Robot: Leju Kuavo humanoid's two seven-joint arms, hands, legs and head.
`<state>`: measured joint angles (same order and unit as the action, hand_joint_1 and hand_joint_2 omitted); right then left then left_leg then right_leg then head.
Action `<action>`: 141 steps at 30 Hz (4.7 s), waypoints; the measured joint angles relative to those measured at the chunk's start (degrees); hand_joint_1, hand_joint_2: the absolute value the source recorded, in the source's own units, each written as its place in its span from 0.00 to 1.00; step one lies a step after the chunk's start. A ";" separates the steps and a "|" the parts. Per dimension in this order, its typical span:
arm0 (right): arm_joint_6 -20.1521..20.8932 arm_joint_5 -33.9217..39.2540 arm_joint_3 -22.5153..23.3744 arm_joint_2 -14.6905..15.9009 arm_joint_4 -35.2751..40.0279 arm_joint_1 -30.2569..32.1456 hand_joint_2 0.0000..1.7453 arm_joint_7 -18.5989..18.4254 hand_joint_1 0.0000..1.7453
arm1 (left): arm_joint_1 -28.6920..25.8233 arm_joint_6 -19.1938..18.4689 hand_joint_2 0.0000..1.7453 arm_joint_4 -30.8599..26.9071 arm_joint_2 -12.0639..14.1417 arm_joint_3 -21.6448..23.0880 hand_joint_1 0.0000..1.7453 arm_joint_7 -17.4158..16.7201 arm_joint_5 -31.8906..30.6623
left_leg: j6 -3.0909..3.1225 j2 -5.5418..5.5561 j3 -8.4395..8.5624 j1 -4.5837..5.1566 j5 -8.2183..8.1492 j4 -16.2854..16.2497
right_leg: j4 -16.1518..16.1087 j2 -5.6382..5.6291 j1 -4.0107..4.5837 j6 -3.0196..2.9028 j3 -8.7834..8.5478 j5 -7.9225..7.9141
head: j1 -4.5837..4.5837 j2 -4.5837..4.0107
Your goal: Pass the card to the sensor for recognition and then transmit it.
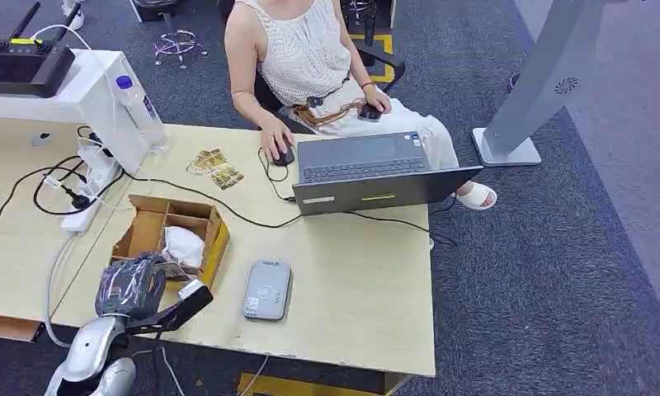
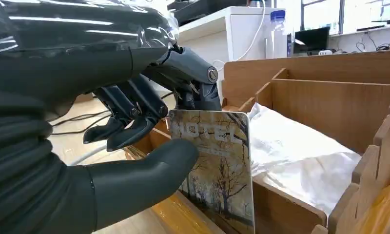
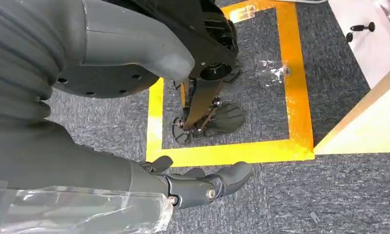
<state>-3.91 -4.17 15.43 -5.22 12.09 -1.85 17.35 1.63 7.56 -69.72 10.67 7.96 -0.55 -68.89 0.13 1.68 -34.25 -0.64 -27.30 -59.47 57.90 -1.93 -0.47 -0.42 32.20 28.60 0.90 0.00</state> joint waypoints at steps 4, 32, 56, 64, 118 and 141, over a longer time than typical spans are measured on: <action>0.15 -0.04 0.00 0.00 0.00 0.00 1.00 0.00 0.00 | -0.01 -0.09 0.00 0.00 0.02 0.00 1.00 0.00 0.20 | 0.00 0.00 0.00 0.00 0.00 0.00 | 0.00 0.00 0.00 0.00 0.00 0.00 | 0.00 0.00; 0.15 -0.79 1.29 0.00 0.00 0.12 1.00 0.31 0.00 | -1.91 5.24 1.00 -8.29 -0.31 0.39 0.00 -0.38 -2.87 | 0.00 0.03 -0.01 0.01 0.00 -0.03 | 0.00 0.03 -0.01 0.00 0.01 0.00 | 0.00 0.00; 0.52 -2.16 3.82 -0.02 0.00 0.10 1.00 0.39 0.00 | -2.16 4.24 1.00 -13.53 -0.42 0.66 0.00 -2.05 -2.27 | 0.00 0.01 0.00 0.00 0.00 -0.02 | 0.00 0.01 0.00 0.00 0.00 0.00 | 0.00 0.00; 0.31 -2.45 4.17 -0.20 0.00 0.11 1.00 0.33 0.00 | -2.54 4.26 1.00 -13.53 -0.39 0.66 0.00 -1.75 -1.97 | 0.00 0.01 0.01 0.00 0.00 -0.02 | 0.00 0.01 0.00 0.00 0.00 0.00 | 0.00 0.00; 0.66 -5.97 5.77 -0.68 0.02 0.05 1.00 -0.13 0.00 | -1.49 -1.09 1.00 -5.11 0.11 0.68 0.00 -3.21 -0.96 | 0.00 0.01 0.00 0.00 0.00 -0.02 | 0.00 0.00 0.00 0.00 0.01 0.00 | 0.00 0.00; 0.72 -6.71 6.25 -0.68 0.02 0.03 1.00 -0.15 0.00 | -1.50 -1.22 1.00 -4.79 1.03 0.68 0.00 -2.36 0.22 | 0.00 0.01 0.00 0.00 0.00 -0.02 | 0.00 0.01 0.00 0.00 0.01 0.00 | 0.00 0.00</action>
<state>-3.19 -10.88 21.68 -5.90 12.11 -1.82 17.20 0.12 6.34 -74.51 11.69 8.63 -2.91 -68.67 0.13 1.69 -34.26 -0.63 -27.30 -59.49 57.90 -1.92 -0.47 -0.42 32.21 28.60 0.90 0.00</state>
